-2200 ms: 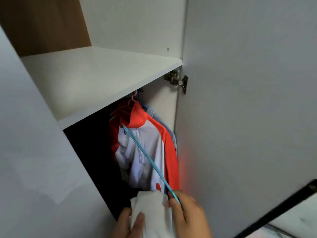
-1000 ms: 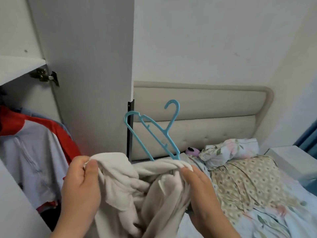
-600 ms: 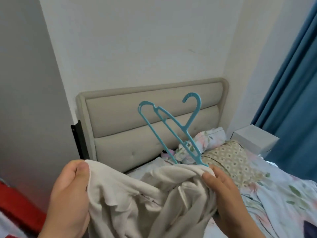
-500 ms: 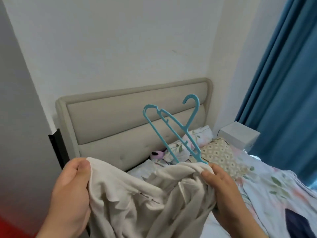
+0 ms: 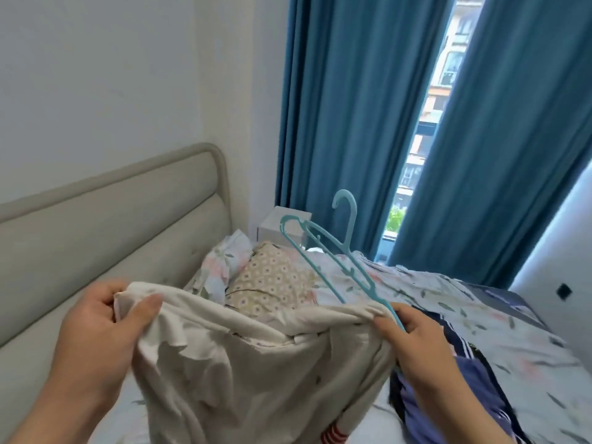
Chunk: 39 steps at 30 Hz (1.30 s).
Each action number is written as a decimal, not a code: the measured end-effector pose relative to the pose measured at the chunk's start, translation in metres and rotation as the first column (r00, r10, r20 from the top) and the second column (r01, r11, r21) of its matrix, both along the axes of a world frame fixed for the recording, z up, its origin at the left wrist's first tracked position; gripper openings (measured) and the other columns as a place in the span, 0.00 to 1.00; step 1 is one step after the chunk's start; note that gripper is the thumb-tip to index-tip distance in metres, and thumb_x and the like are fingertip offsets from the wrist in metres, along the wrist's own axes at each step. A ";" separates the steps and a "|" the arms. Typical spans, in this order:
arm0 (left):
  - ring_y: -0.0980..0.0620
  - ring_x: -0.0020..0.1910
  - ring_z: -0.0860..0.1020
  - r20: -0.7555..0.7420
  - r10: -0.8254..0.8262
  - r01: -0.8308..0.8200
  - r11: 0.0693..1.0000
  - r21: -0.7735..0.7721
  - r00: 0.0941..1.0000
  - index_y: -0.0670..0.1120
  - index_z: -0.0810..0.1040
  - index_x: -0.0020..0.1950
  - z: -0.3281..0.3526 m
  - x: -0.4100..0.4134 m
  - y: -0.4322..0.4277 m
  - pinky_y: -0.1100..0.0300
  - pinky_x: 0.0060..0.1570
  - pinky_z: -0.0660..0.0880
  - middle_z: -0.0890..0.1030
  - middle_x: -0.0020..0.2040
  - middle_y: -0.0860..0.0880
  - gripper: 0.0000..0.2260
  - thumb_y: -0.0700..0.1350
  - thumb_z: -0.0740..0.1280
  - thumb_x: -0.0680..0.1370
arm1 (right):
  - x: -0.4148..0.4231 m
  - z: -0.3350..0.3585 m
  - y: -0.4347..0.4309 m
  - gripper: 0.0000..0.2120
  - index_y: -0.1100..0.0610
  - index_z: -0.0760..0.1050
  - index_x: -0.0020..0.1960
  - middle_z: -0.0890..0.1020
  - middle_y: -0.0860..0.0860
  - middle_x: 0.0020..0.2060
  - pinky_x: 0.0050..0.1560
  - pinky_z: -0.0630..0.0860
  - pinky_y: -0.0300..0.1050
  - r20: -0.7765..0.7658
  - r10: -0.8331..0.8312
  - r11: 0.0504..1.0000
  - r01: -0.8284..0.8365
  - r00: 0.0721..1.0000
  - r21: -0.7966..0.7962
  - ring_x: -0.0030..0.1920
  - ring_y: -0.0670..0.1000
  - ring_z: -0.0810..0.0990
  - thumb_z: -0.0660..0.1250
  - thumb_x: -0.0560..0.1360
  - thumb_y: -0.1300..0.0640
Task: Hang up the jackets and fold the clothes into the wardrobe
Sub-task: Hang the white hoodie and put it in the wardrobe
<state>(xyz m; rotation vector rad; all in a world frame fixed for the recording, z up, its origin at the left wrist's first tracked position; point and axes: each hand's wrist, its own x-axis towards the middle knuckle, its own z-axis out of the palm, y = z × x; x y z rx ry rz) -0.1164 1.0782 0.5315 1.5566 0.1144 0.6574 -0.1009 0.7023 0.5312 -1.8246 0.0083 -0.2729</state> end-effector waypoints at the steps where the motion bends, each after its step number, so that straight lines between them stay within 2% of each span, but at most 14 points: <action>1: 0.42 0.36 0.81 0.001 -0.024 0.024 0.999 0.029 1.000 0.52 0.79 0.44 0.000 0.011 0.001 0.45 0.43 0.79 0.83 0.36 0.48 0.19 0.62 0.74 0.60 | -0.007 -0.001 -0.004 0.09 0.49 0.83 0.44 0.84 0.56 0.39 0.42 0.73 0.50 0.010 -0.066 0.998 0.066 0.998 0.018 0.39 0.50 0.78 0.68 0.76 0.61; 3: 0.43 0.36 0.81 0.021 -0.081 0.080 0.996 0.047 0.997 0.53 0.79 0.43 0.000 0.029 -0.003 0.48 0.42 0.79 0.83 0.36 0.50 0.16 0.60 0.75 0.62 | -0.022 -0.001 -0.011 0.11 0.46 0.83 0.44 0.85 0.53 0.38 0.43 0.75 0.50 0.017 -0.192 0.981 0.191 0.981 0.045 0.40 0.50 0.80 0.68 0.76 0.61; 6: 0.52 0.31 0.81 0.025 -0.168 0.167 0.985 0.040 0.985 0.52 0.79 0.43 -0.001 0.057 -0.013 0.60 0.27 0.79 0.83 0.35 0.53 0.08 0.47 0.76 0.71 | -0.040 0.004 -0.021 0.10 0.48 0.84 0.43 0.85 0.52 0.39 0.43 0.76 0.50 0.051 -0.332 0.943 0.329 0.942 0.048 0.40 0.49 0.81 0.69 0.77 0.61; 9: 0.56 0.31 0.81 0.039 -0.261 0.261 0.965 0.012 0.965 0.47 0.79 0.45 -0.003 0.077 -0.031 0.65 0.30 0.79 0.83 0.35 0.51 0.08 0.47 0.73 0.71 | -0.057 0.008 -0.032 0.09 0.49 0.84 0.43 0.86 0.50 0.39 0.44 0.78 0.50 0.062 -0.406 0.914 0.406 0.912 0.023 0.40 0.47 0.83 0.69 0.77 0.61; 12: 0.58 0.30 0.80 0.067 -0.333 0.335 0.942 -0.015 0.940 0.45 0.78 0.45 -0.006 0.092 -0.055 0.68 0.30 0.78 0.83 0.34 0.53 0.06 0.45 0.72 0.72 | -0.071 0.005 -0.043 0.10 0.43 0.84 0.45 0.86 0.47 0.40 0.46 0.79 0.52 0.067 -0.460 0.888 0.459 0.885 0.023 0.42 0.49 0.84 0.70 0.76 0.58; 17: 0.58 0.28 0.79 0.050 -0.428 0.430 0.902 -0.027 0.902 0.50 0.77 0.41 -0.012 0.109 -0.098 0.67 0.28 0.77 0.82 0.32 0.52 0.07 0.39 0.72 0.73 | -0.080 -0.012 -0.072 0.08 0.43 0.84 0.47 0.86 0.47 0.41 0.44 0.79 0.50 0.060 -0.517 0.855 0.514 0.854 0.067 0.42 0.47 0.84 0.69 0.77 0.56; 21: 0.56 0.28 0.78 -0.024 -0.490 0.491 0.871 0.018 0.871 0.49 0.79 0.40 -0.031 0.127 -0.129 0.68 0.28 0.76 0.81 0.31 0.50 0.08 0.37 0.73 0.72 | -0.071 -0.044 -0.099 0.09 0.42 0.83 0.46 0.86 0.46 0.40 0.43 0.77 0.49 -0.036 -0.528 0.848 0.529 0.848 0.024 0.42 0.48 0.84 0.70 0.77 0.57; 24: 0.54 0.30 0.77 -0.126 -0.481 0.492 0.867 0.079 0.867 0.50 0.79 0.40 -0.053 0.141 -0.147 0.60 0.34 0.75 0.80 0.31 0.51 0.08 0.38 0.73 0.72 | -0.056 -0.068 -0.114 0.07 0.48 0.85 0.45 0.86 0.45 0.41 0.48 0.78 0.49 -0.116 -0.502 0.865 0.498 0.857 -0.061 0.44 0.47 0.84 0.70 0.76 0.58; 26: 0.51 0.33 0.77 -0.206 -0.488 0.512 0.855 0.081 0.848 0.48 0.78 0.40 -0.074 0.145 -0.160 0.55 0.37 0.73 0.80 0.32 0.49 0.07 0.38 0.73 0.73 | -0.052 -0.087 -0.123 0.06 0.49 0.84 0.47 0.86 0.44 0.41 0.49 0.77 0.45 -0.179 -0.494 0.868 0.475 0.850 -0.143 0.46 0.45 0.84 0.70 0.76 0.58; 28: 0.53 0.32 0.76 -0.263 -0.479 0.518 0.849 0.103 0.837 0.44 0.77 0.39 -0.094 0.150 -0.172 0.60 0.36 0.71 0.78 0.31 0.50 0.07 0.38 0.73 0.73 | -0.050 -0.107 -0.128 0.04 0.49 0.84 0.47 0.86 0.44 0.40 0.45 0.76 0.39 -0.226 -0.511 0.858 0.477 0.829 -0.193 0.45 0.44 0.83 0.70 0.76 0.56; 30: 0.61 0.26 0.72 -0.291 -0.462 0.516 0.844 0.146 0.838 0.44 0.75 0.38 -0.107 0.159 -0.186 0.69 0.26 0.68 0.76 0.27 0.55 0.08 0.37 0.73 0.73 | -0.048 -0.124 -0.135 0.05 0.49 0.84 0.46 0.86 0.44 0.39 0.40 0.73 0.35 -0.255 -0.541 0.841 0.507 0.802 -0.188 0.44 0.44 0.82 0.70 0.76 0.57; 31: 0.62 0.24 0.72 -0.301 -0.458 0.519 0.838 0.167 0.837 0.45 0.76 0.38 -0.110 0.167 -0.193 0.70 0.24 0.67 0.76 0.27 0.54 0.08 0.37 0.73 0.73 | -0.044 -0.130 -0.140 0.06 0.49 0.84 0.46 0.86 0.44 0.39 0.39 0.72 0.34 -0.262 -0.552 0.834 0.524 0.791 -0.176 0.44 0.44 0.82 0.70 0.76 0.58; 36: 0.50 0.32 0.72 -0.312 -0.478 0.557 0.788 0.260 0.821 0.46 0.75 0.39 -0.120 0.240 -0.241 0.55 0.33 0.68 0.75 0.33 0.46 0.07 0.39 0.72 0.74 | 0.008 -0.147 -0.166 0.07 0.48 0.82 0.45 0.84 0.41 0.36 0.38 0.70 0.25 -0.213 -0.640 0.768 0.624 0.739 -0.143 0.40 0.32 0.79 0.70 0.76 0.59; 39: 0.49 0.37 0.74 -0.317 -0.484 0.569 0.770 0.289 0.816 0.48 0.75 0.41 -0.137 0.296 -0.274 0.55 0.37 0.69 0.77 0.38 0.46 0.06 0.40 0.70 0.75 | 0.065 -0.165 -0.181 0.08 0.46 0.80 0.46 0.84 0.42 0.39 0.39 0.71 0.26 -0.202 -0.643 0.764 0.637 0.738 -0.105 0.42 0.38 0.81 0.69 0.77 0.59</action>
